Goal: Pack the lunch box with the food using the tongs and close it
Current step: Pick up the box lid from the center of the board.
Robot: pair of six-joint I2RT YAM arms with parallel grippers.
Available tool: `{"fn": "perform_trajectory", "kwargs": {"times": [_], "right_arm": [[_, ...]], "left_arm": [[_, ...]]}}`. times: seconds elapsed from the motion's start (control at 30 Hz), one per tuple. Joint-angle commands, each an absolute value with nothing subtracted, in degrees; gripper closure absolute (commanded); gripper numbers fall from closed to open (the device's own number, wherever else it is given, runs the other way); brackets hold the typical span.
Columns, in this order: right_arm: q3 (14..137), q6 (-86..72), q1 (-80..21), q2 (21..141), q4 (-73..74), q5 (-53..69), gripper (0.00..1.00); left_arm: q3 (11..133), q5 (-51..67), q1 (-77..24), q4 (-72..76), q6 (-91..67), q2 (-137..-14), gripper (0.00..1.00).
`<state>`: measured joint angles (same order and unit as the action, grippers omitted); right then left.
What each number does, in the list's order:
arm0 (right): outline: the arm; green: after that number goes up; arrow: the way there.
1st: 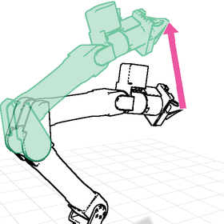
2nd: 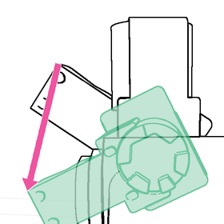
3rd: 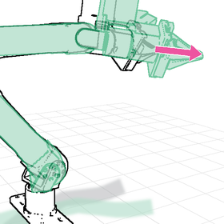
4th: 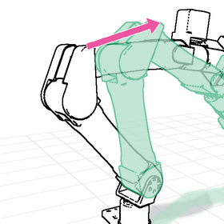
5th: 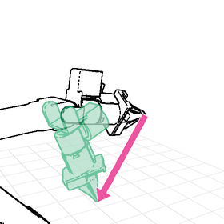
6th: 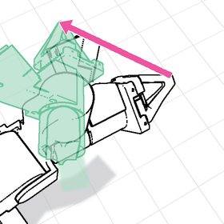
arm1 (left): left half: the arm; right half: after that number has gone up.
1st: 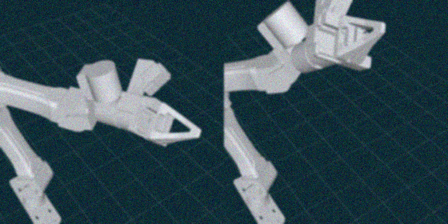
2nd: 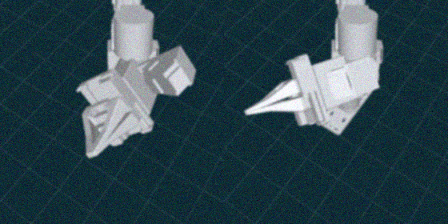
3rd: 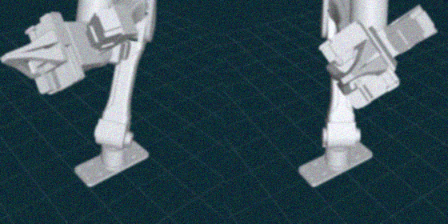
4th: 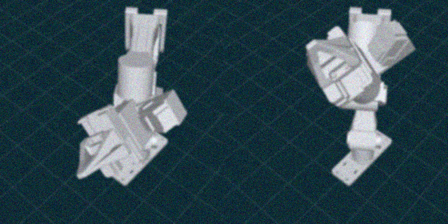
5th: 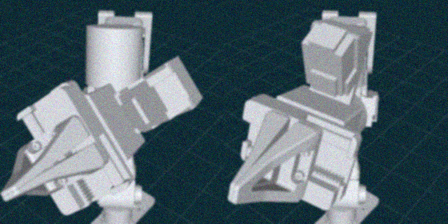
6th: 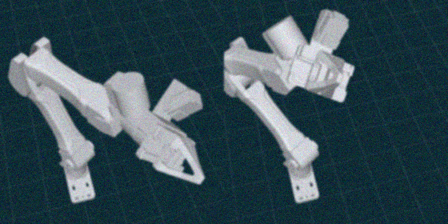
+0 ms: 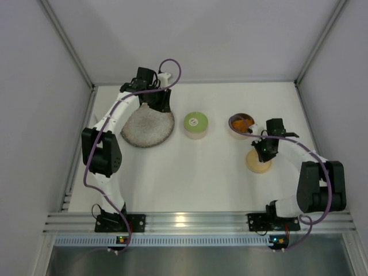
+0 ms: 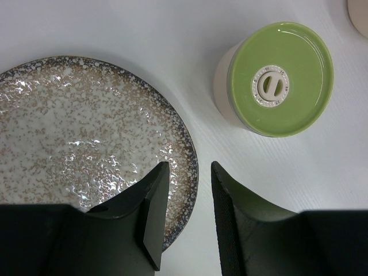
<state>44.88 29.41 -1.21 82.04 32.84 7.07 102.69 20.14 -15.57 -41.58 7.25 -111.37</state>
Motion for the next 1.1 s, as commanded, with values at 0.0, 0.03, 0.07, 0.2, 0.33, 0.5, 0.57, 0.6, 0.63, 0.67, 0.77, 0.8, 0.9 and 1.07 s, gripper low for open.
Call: {"fn": "perform_trajectory", "kwargs": {"times": [0.0,0.03,0.07,0.2,0.33,0.5,0.57,0.6,0.63,0.67,0.77,0.8,0.9,1.07], "right_arm": [[45.09,26.81,-0.61,77.88,32.17,10.46,1.00],[45.17,26.46,-0.62,77.52,32.17,10.89,1.00],[45.18,26.02,-0.62,77.26,32.17,10.90,1.00],[45.26,25.05,-0.61,76.12,32.78,11.60,1.00],[45.17,24.79,-0.53,74.53,32.70,11.87,1.00],[46.84,24.61,-0.61,73.48,34.10,12.48,1.00],[47.28,24.70,-0.61,72.95,34.63,12.83,1.00],[47.72,24.78,-0.53,72.78,34.80,13.09,1.00],[47.90,24.70,-0.53,72.51,34.98,13.36,1.00],[48.25,24.61,-0.61,71.73,35.15,13.53,1.00],[49.39,24.43,-0.53,70.06,35.94,14.76,1.00],[49.83,24.52,-0.61,69.70,36.64,15.03,1.00],[51.33,24.52,-0.61,68.73,37.61,15.73,1.00],[54.65,21.36,-0.61,68.20,35.86,18.10,1.00]], "left_arm": [[103.53,21.18,-15.64,-40.17,7.30,-108.72,0.59],[103.54,21.36,-15.56,-40.17,7.21,-108.81,0.59],[103.54,21.53,-15.64,-40.17,7.12,-108.81,0.59],[103.62,21.53,-15.64,-40.34,7.29,-108.81,0.59],[103.97,21.44,-15.56,-40.34,7.38,-108.98,0.59],[104.24,21.62,-15.64,-40.17,7.12,-109.34,0.59],[104.24,21.53,-15.64,-40.17,7.12,-109.42,0.59],[104.24,21.53,-15.64,-40.17,7.21,-109.42,0.59],[104.24,21.53,-15.56,-40.17,7.21,-109.42,0.59],[104.24,21.45,-15.64,-40.25,7.21,-109.42,0.59],[104.24,21.36,-15.64,-40.25,7.38,-109.34,0.59],[104.24,21.27,-15.56,-40.34,7.38,-109.42,0.59],[104.15,21.36,-15.64,-40.25,7.21,-109.60,0.59],[103.89,21.62,-15.56,-39.99,6.94,-109.60,0.59]]}}
